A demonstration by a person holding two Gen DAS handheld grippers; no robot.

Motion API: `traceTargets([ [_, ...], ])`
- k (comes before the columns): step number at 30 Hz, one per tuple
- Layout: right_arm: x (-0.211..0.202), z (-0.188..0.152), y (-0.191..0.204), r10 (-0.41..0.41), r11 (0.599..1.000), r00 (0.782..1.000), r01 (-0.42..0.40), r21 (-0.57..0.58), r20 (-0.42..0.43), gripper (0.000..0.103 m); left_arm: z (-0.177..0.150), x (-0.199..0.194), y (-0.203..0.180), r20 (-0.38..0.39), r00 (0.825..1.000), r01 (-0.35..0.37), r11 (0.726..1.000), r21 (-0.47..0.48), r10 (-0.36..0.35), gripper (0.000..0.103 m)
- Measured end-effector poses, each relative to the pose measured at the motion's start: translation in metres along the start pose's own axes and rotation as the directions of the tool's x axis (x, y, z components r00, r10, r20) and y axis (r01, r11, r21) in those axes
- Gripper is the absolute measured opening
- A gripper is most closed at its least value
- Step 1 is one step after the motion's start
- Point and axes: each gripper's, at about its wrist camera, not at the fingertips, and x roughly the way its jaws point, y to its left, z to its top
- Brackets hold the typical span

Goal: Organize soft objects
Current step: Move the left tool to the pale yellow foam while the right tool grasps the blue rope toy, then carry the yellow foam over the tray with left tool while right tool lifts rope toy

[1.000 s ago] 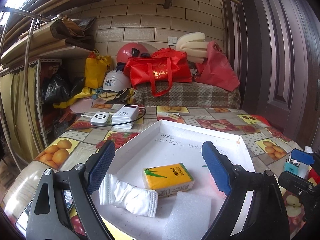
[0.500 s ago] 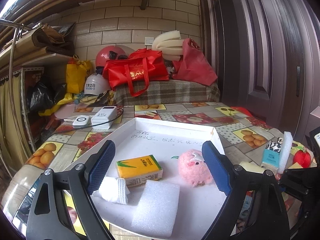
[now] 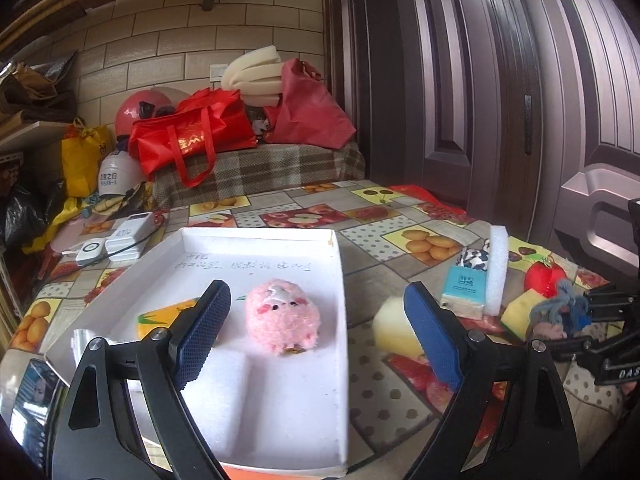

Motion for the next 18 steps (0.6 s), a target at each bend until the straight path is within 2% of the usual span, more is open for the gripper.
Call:
traceTargets([
  [2,-0.016,-0.010,-0.042,-0.074,0.987,0.997,0.069,0.142,0.031,0.026,0.004,0.015,-0.024,-0.047,0.998,0.035,0.999,0.035,-0.034,0.089],
  [4,-0.028,-0.018,-0.078,-0.108,0.956,0.993,0.091,0.278,0.048,0.026,0.006,0.033,-0.048,-0.098,0.995,0.036,0.996,0.087,-0.027,0.089],
  [6,-0.038,-0.024,-0.096,-0.114,0.936,0.991,0.081,0.343,0.077,0.026,0.008,0.049,-0.066,-0.147,0.989,0.034,0.990,0.135,-0.014,0.089],
  [11,-0.037,-0.030,-0.097,-0.068,0.932,0.993,0.029,0.362,0.096,0.027,0.007,0.087,-0.086,-0.266,0.964,0.028,0.985,0.172,0.019,0.089],
  [15,-0.038,-0.034,-0.104,-0.031,0.919,0.993,-0.016,0.393,0.112,0.027,0.004,0.112,-0.094,-0.350,0.936,0.052,0.983,0.179,0.015,0.089],
  [18,-0.039,-0.036,-0.106,-0.014,0.913,0.992,-0.038,0.407,0.123,0.028,-0.001,0.124,-0.101,-0.402,0.914,0.041,0.977,0.209,0.047,0.089],
])
